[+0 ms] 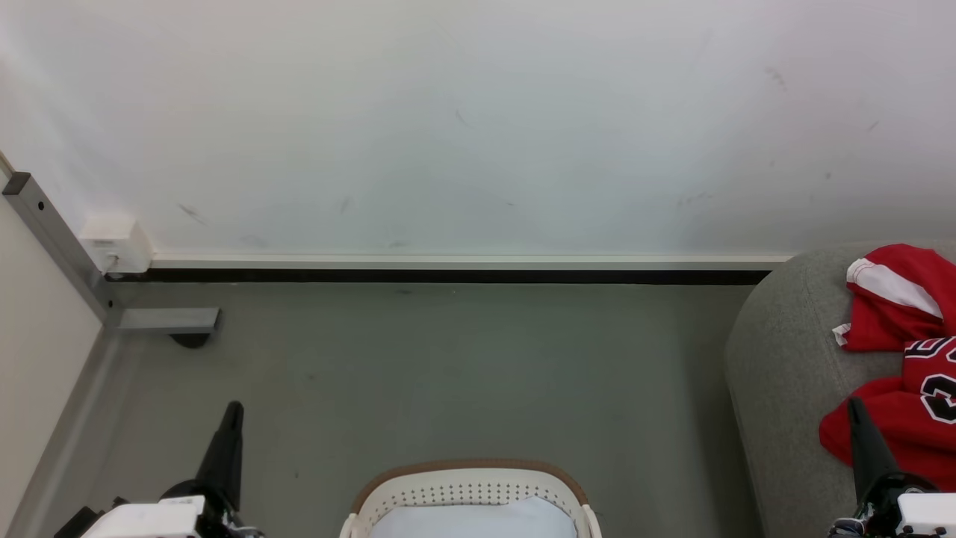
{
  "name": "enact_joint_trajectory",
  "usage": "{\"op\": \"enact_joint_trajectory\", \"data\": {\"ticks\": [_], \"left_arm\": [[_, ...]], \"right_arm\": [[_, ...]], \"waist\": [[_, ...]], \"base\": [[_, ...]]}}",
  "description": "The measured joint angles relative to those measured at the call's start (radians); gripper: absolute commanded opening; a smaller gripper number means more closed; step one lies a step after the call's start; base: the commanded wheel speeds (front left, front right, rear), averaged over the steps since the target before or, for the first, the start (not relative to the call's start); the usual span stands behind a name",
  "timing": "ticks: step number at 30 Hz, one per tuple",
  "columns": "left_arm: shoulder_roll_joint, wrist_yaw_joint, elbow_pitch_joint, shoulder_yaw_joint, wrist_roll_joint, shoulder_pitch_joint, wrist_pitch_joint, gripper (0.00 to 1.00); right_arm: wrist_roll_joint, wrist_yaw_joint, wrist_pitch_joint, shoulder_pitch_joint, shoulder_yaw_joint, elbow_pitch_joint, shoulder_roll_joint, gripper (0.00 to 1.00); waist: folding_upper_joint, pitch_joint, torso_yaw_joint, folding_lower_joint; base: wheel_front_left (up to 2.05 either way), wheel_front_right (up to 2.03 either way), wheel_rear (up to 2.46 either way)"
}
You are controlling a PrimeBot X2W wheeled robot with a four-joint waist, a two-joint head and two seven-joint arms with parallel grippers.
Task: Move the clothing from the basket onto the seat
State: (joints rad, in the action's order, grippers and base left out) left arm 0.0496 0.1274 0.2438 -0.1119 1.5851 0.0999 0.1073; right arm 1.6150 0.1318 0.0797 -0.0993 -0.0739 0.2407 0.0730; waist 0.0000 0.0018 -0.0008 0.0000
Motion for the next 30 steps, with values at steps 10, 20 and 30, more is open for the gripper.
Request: {"op": "enact_joint_trajectory", "data": {"ticks": [10, 20, 30], "left_arm": [[-0.001, 0.001, 0.002, -0.001, 0.020, 0.005, 0.007, 0.00], [-0.001, 0.001, 0.002, -0.001, 0.020, 0.005, 0.007, 0.00], [-0.001, 0.001, 0.002, -0.001, 0.020, 0.005, 0.007, 0.00]], "right_arm": [[0.021, 0.000, 0.009, -0.001, -0.008, 0.001, -0.002, 0.00], [0.020, 0.000, 0.012, -0.002, -0.012, 0.001, -0.005, 0.00], [0.017, 0.000, 0.016, -0.002, -0.016, 0.002, -0.006, 0.00]], "waist": [[0.0000, 0.001, 0.001, 0.0000], [0.0000, 0.001, 0.001, 0.0000], [0.0000, 0.001, 0.001, 0.0000]], "base": [[0.00, 0.00, 0.00], [0.00, 0.00, 0.00], [0.00, 0.00, 0.00]]}}
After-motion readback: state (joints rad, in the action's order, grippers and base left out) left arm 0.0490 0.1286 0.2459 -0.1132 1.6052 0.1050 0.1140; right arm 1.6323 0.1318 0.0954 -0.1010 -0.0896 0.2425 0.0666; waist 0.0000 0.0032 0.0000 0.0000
